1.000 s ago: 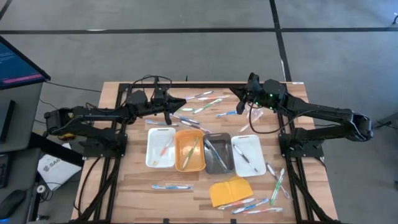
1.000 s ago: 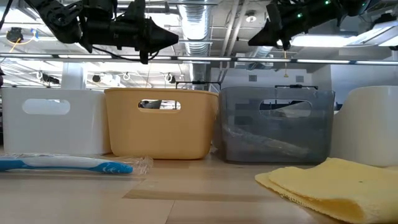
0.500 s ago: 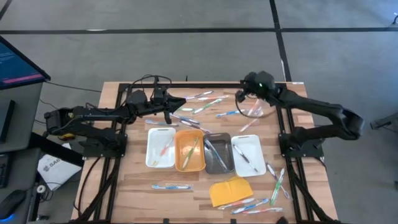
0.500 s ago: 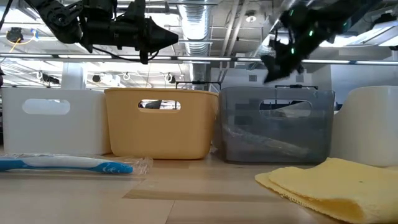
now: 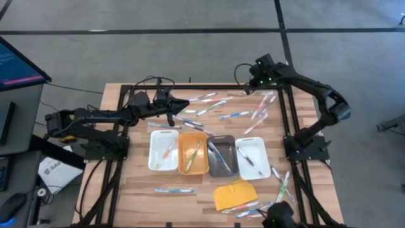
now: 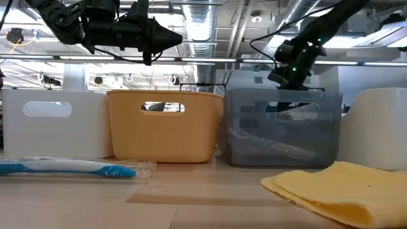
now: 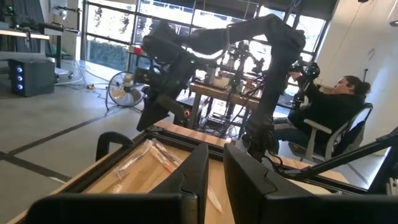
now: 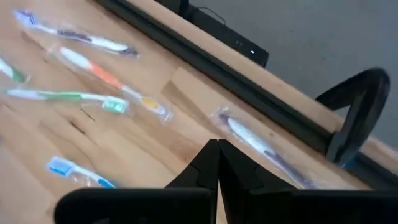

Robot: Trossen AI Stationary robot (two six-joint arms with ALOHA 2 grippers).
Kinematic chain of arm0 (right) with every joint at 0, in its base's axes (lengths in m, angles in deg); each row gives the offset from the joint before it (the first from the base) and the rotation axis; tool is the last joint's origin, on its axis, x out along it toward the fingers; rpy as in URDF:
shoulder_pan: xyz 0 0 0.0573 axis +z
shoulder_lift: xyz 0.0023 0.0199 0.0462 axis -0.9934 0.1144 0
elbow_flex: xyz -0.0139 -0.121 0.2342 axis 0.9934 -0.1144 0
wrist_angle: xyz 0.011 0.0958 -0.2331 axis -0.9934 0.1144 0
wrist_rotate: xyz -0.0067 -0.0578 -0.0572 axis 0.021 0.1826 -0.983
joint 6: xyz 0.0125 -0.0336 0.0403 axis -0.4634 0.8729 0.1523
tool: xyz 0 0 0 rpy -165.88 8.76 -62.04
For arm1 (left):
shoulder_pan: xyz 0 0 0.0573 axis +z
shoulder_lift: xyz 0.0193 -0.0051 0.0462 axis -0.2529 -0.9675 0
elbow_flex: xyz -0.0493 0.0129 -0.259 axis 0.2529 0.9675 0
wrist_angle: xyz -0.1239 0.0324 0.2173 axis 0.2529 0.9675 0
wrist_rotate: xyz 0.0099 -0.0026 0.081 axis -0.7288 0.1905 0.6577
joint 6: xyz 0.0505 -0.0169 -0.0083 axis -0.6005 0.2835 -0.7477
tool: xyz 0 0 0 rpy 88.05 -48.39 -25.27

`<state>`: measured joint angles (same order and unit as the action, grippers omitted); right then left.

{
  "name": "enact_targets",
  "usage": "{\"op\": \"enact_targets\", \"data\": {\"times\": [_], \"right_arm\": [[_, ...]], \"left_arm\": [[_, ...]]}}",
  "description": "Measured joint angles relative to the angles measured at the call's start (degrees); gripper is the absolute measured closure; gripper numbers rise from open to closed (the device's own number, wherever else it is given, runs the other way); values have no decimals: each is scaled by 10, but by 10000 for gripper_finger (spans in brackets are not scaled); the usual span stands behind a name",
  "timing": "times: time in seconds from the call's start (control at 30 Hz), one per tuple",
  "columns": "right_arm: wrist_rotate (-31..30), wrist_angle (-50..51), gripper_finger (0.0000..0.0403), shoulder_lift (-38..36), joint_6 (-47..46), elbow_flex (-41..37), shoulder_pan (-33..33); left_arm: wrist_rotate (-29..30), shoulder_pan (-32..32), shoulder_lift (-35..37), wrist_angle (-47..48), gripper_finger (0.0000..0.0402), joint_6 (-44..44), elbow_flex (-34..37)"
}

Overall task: Pick & Place Toothbrushes
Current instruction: Put the purple toothbrush into the right white bin

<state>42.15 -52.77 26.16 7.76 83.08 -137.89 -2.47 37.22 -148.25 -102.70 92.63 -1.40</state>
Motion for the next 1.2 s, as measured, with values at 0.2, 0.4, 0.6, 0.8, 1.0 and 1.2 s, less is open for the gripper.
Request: {"op": "enact_targets", "data": {"times": [0.2,0.4,0.6,0.8,1.0,1.2], "right_arm": [[1,70,403,47,4,72,15],[0,97,403,65,11,108,25],[0,97,403,65,57,109,36],[-4,97,403,65,73,109,42],[-5,97,403,65,103,109,41],[-5,114,403,87,82,109,33]], "left_arm": [[0,0,0,0,358,-1,0],[0,0,0,0,358,-1,0],[0,0,0,0,358,-1,0],[0,0,0,0,358,-1,0],[0,0,0,0,358,-1,0],[0,0,0,-2,358,-1,0]]}}
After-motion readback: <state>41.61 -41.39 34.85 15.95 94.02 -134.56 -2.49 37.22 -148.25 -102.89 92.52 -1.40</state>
